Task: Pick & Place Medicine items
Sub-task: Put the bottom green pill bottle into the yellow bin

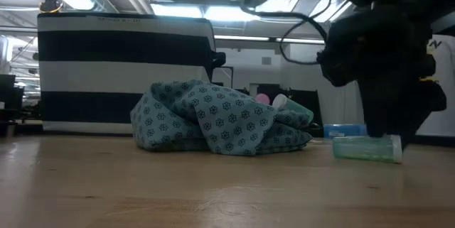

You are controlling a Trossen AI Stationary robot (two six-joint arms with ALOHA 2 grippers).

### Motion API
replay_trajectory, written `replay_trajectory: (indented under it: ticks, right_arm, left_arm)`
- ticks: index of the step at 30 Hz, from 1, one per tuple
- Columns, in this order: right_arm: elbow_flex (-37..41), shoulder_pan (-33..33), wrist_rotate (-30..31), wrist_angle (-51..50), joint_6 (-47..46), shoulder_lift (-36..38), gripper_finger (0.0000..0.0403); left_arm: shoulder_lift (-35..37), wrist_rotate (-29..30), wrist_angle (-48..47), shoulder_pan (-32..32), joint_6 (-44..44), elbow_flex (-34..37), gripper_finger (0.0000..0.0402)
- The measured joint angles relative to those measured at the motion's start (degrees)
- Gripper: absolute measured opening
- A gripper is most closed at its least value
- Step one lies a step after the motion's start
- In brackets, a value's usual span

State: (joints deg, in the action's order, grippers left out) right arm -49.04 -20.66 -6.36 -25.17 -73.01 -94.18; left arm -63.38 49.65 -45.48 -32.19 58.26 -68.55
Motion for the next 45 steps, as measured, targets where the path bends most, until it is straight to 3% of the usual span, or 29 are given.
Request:
replay_trajectory:
  ticks: [6, 20, 28, 36, 45]
  right_arm:
    - [-0.01, 0.09, -2.07, 0.13, -0.08, -1.81, 0.0248]
    - [0.04, 2.03, -3.94, 0.30, 1.60, -1.94, 0.0114]
    - [0.04, 4.70, -8.63, 0.61, 3.92, -0.51, 0.0136]
    - [-2.43, 6.22, -9.81, -1.47, 4.87, 7.10, 0.0112]
    - [-3.98, 0.23, -14.68, -12.04, 1.63, 18.58, 0.0121]
  left_arm:
    - [-2.63, 2.34, -1.49, -2.56, 5.07, 0.02, 0.0194]
    - [-7.67, 5.28, -1.15, -3.77, 12.02, 0.07, 0.0194]
    - [-7.67, 8.32, -0.56, -3.77, 12.52, 0.07, 0.0194]
    - [-7.67, 9.28, 0.46, -3.80, 12.25, 0.07, 0.0194]
    - [-7.65, 9.35, 0.47, -3.71, 11.11, 0.07, 0.0194]
